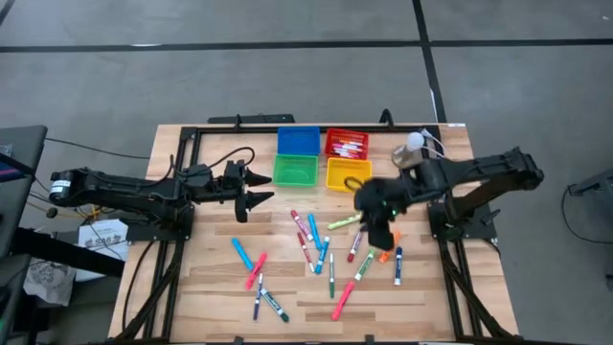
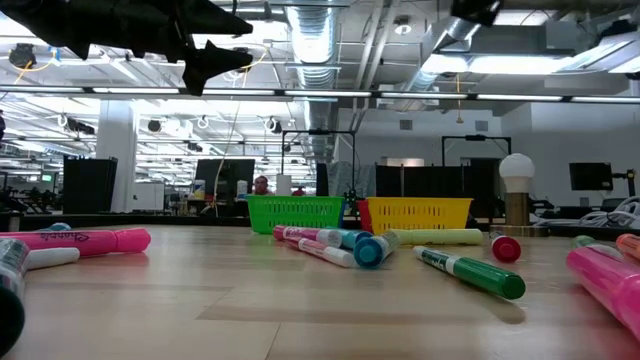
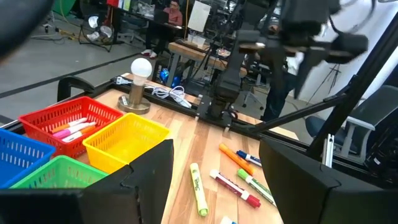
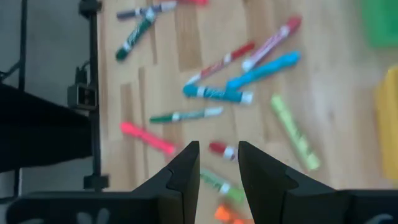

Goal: Pick & Place Markers
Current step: Put the small green marker into the yellow basket

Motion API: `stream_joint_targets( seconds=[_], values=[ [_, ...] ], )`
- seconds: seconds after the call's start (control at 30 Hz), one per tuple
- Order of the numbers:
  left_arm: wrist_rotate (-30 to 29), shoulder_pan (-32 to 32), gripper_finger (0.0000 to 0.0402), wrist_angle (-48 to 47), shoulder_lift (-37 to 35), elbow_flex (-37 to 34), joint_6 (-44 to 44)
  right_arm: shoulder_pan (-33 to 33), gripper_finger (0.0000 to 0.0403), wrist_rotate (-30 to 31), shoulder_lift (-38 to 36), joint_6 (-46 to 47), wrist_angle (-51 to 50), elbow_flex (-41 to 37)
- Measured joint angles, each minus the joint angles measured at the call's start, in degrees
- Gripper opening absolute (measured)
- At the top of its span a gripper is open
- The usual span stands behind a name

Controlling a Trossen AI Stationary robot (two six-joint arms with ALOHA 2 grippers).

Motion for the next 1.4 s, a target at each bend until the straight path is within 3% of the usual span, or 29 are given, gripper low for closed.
stream_joint_targets(
  seconds=[0.23, 0.47, 0.67, 0.9, 1.1, 1.23, 1.4],
  values=[
    [0.0, 0.02, 0.0237, -0.01, -0.01, 0.0, 0.0, 9.11, 0.01, 4.43, 2.33, 10.03, -2.0, -0.01],
    [0.0, 0.02, 0.0237, -0.01, -0.01, 0.0, 0.0, 13.64, 0.01, 5.62, 7.23, 13.23, 5.99, 0.0],
    [0.0, 0.02, 0.0237, -0.01, 0.0, 0.0, 0.0, 13.48, 0.01, 5.75, 13.49, 12.53, 12.01, 0.0],
    [0.01, 0.02, 0.0237, -0.01, -0.01, 0.0, 0.0, 10.52, 0.01, 5.38, 17.78, 23.7, 1.6, -0.02],
    [0.02, 0.02, 0.0237, -0.02, -0.01, -0.38, 0.0, 11.33, 0.01, -1.74, 19.94, 19.89, 11.76, 0.0],
    [0.02, 0.02, 0.0237, -0.05, -0.01, -1.62, -0.11, 12.97, 0.01, -1.86, 21.67, 17.74, 17.41, 0.02],
    [0.3, 0.04, 0.0237, -0.01, 0.0, -3.12, -2.8, 13.16, 0.01, -1.95, 23.49, 22.7, 17.67, 0.02]
  ],
)
